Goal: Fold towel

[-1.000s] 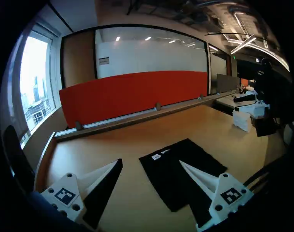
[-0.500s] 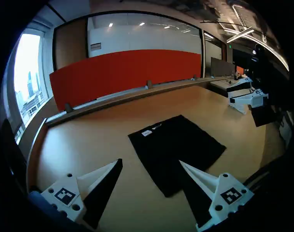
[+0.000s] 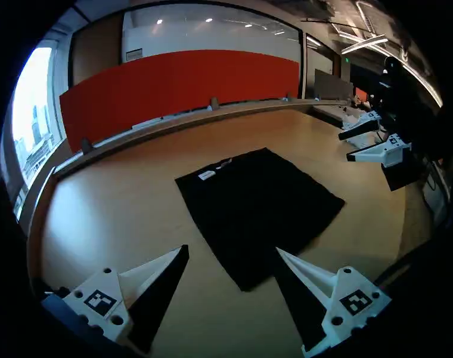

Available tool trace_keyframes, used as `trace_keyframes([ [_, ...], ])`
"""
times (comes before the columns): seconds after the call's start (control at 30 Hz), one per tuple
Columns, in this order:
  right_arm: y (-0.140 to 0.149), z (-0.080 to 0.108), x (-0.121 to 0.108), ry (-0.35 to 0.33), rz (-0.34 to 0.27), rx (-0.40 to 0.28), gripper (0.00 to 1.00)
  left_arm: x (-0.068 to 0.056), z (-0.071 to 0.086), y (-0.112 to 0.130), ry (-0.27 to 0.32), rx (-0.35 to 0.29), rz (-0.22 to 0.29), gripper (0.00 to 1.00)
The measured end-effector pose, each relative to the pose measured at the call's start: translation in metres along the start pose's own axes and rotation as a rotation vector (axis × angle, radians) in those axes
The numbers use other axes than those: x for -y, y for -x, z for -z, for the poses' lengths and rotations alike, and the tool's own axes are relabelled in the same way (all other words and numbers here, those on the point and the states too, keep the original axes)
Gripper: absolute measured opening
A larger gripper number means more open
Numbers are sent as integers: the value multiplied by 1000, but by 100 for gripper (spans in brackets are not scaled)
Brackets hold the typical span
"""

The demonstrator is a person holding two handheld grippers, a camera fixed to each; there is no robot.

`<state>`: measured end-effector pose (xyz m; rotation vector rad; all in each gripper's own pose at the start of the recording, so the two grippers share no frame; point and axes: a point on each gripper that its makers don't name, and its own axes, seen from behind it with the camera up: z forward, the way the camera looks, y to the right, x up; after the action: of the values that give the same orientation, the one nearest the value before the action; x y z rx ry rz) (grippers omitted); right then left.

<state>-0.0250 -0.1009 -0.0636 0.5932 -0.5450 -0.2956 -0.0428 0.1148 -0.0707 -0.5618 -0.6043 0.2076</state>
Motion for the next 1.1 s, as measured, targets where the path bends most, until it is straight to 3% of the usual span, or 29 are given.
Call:
trace_keyframes([
  [0.6,72,-21,25,-67,30,142,99,-18,-37,52,59,137,-4,97],
  [1.1,103,-30,38,-131,54,222,97,-28,-52,74,107,211,-11,97],
])
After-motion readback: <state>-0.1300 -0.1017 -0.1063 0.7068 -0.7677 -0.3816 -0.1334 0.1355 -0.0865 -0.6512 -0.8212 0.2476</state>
